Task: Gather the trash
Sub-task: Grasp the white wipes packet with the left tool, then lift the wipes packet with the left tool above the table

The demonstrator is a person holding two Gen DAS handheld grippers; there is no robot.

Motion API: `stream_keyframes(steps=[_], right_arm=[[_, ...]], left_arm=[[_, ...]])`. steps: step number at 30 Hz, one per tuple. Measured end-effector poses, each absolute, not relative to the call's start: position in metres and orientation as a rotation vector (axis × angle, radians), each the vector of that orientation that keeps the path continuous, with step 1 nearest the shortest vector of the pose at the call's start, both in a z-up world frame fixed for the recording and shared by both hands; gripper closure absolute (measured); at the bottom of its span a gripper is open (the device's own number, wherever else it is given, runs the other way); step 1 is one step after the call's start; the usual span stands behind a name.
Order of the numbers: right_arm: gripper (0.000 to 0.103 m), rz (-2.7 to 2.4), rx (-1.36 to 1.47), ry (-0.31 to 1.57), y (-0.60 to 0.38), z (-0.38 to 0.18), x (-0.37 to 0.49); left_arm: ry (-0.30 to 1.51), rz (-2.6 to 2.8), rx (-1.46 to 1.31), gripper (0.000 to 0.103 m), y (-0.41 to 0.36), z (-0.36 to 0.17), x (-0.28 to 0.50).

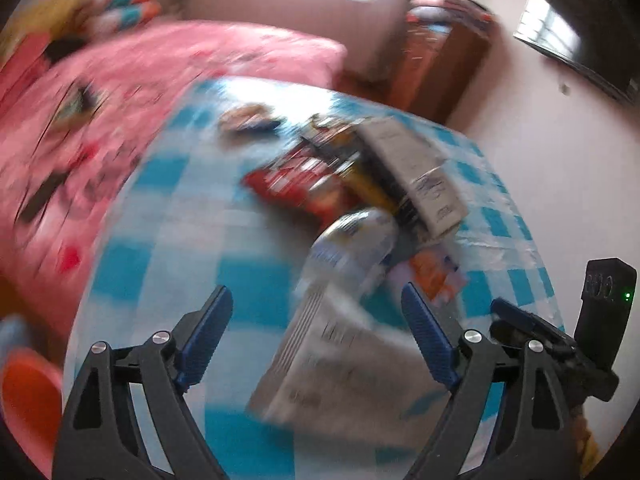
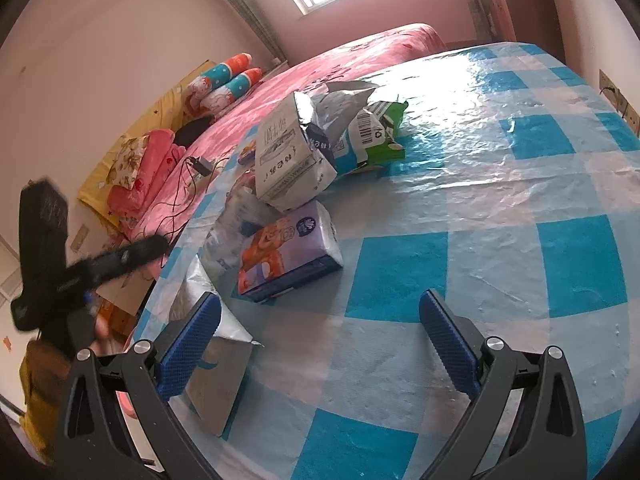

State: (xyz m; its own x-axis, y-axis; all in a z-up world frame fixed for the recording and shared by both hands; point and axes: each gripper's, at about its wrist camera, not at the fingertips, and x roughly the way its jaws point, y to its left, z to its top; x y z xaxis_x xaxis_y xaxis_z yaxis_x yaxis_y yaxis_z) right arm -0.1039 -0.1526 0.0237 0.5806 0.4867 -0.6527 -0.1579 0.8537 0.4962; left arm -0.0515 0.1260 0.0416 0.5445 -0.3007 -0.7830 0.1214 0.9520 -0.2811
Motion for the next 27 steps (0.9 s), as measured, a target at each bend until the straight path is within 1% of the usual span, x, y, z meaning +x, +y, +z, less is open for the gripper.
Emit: stream_keyframes(steps=[4, 6, 9, 14, 18, 27], right_arm=[[0.005, 0.405, 0.394, 0.866, -0.148, 0.026, -0.096], [0.005, 0.407, 0.396, 0.864, -0.147, 0.026, -0.092], [0.005, 0.407, 0.400, 0.854, -0.148, 0.026, -0.084], [0.005, 0.393, 0.407, 0.817, -0.154, 0.029, -0.074], [0.005, 0.388, 0.447, 0.818, -0.162, 0.027, -0.071], [0.005, 0.470, 0.536, 0.758, -0.181, 0.027, -0.076]], left_arm=[[1.085, -0.259, -0.501, 0.016, 0.158, 0.020, -0.078], [1.110, -0.253, -0.608, 0.016, 0.163, 0.013, -0.089], [1.107, -0.256, -0.664, 0.016, 0.159, 0.011, -0.095], [1.129, -0.220, -0.695, 0.016, 0.135, 0.006, -0.090], [1.069, -0.136, -0.625, 0.016, 0.120, 0.014, -0.084], [1.071, -0.008, -0.442, 0.016, 0.086, 0.020, -0.075]])
